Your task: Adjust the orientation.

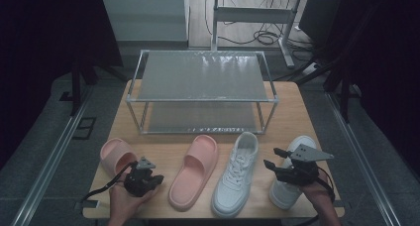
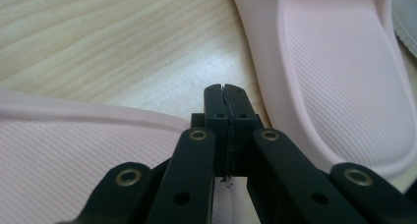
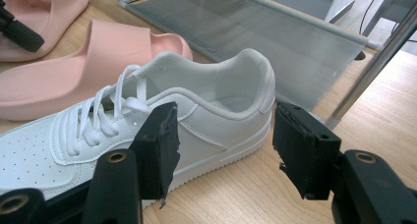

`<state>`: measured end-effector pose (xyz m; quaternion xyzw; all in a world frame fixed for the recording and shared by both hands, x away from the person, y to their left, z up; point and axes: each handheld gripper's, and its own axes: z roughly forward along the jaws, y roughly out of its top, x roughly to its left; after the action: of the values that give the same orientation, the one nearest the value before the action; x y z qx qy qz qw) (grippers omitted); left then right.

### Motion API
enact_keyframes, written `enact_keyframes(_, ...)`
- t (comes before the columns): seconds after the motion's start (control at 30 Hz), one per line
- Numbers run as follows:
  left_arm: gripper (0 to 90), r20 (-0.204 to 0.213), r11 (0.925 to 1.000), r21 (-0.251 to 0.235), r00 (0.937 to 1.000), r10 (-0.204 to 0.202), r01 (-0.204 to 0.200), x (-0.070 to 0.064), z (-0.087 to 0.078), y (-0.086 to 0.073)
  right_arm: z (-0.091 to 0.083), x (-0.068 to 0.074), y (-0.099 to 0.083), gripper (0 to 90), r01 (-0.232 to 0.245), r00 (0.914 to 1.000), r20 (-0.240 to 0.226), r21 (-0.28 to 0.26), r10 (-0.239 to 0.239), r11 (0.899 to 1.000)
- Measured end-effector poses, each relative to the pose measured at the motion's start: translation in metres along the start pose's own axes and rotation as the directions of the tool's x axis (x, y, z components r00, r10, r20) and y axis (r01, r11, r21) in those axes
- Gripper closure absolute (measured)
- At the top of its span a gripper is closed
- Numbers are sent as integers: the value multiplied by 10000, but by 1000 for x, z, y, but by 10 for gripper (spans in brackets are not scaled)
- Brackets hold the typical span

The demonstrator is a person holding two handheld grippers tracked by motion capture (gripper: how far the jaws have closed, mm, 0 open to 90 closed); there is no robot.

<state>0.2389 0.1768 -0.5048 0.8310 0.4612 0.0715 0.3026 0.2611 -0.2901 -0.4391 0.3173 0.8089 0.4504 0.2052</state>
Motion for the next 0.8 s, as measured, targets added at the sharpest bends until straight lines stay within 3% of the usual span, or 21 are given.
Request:
enact_keyframes(0.23, 899, 76, 9999, 9, 9999, 150, -150, -7, -6, -10, 1, 2, 1, 434, 35, 10000, -24, -4, -35, 10000)
enact_keyframes(0.3, 898, 57, 9997, -211, 9999, 111, -110, -8, -11, -12, 1, 3, 1, 434, 48, 10000, -23, -3, -48, 10000)
enact_keyframes(0.33, 894, 10, 9983, -588, 10000, 38, -37, -7, -19, -12, 2, 4, 1, 433, 79, 10000, -26, 30, -78, 10000)
enact_keyframes(0.37, 894, 10, 9983, -588, 10000, 38, -37, -7, -19, -12, 2, 4, 1, 433, 79, 10000, -26, 30, -78, 10000)
enact_keyframes(0.4, 894, -55, 9952, -974, 9999, -121, 115, -3, -29, -13, 1, 4, 1, 433, 93, 10000, -16, 22, -93, 10000)
enact_keyframes(0.43, 894, -55, 9952, -974, 9999, -121, 115, -3, -29, -13, 1, 4, 1, 433, 93, 10000, -16, 22, -93, 10000)
enact_keyframes(0.47, 894, -109, 9904, -1355, 9995, -289, 272, 2, -41, -13, 1, 4, 1, 433, 96, 10000, -18, -6, -96, 10000)
enact_keyframes(0.5, 894, -109, 9904, -1355, 9995, -289, 272, 2, -41, -13, 1, 4, 1, 433, 96, 10000, -18, -6, -96, 10000)
enact_keyframes(0.53, 895, -36, 9835, -1730, 9985, -544, 529, 8, -54, -15, 0, 4, 1, 433, 65, 10000, -15, -30, -65, 10000)
enact_keyframes(0.57, 895, -36, 9835, -1730, 9985, -544, 529, 8, -54, -15, 0, 4, 1, 433, 65, 10000, -15, -30, -65, 10000)
enact_keyframes(0.6, 894, -35, 9754, -2077, 9971, -762, 738, 14, -66, -15, 0, 3, 1, 433, 39, 10000, 12, -48, -39, 10000)
enact_keyframes(0.63, 895, -35, 9754, -2077, 9971, -762, 738, 14, -66, -15, 0, 3, 1, 433, 39, 10000, 12, -48, -39, 10000)
enact_keyframes(0.67, 894, -98, 9663, -2408, 9953, -963, 911, 21, -78, -16, 0, 2, 1, 433, 13, 10000, 37, -33, -13, 10000)
enact_keyframes(0.7, 894, -98, 9663, -2408, 9953, -963, 911, 21, -78, -16, 0, 2, 1, 433, 13, 10000, 37, -33, -13, 10000)
enact_keyframes(0.73, 894, -268, 9577, -2666, 9924, -1202, 1088, 30, -87, -17, 0, 2, 1, 433, 3, 10000, 45, -23, -3, 10000)
enact_keyframes(0.8, 894, -358, 9534, -2776, 9905, -1328, 1178, 35, -91, -18, 0, 2, 0, 433, -9, 10000, 44, -17, 9, 10000)
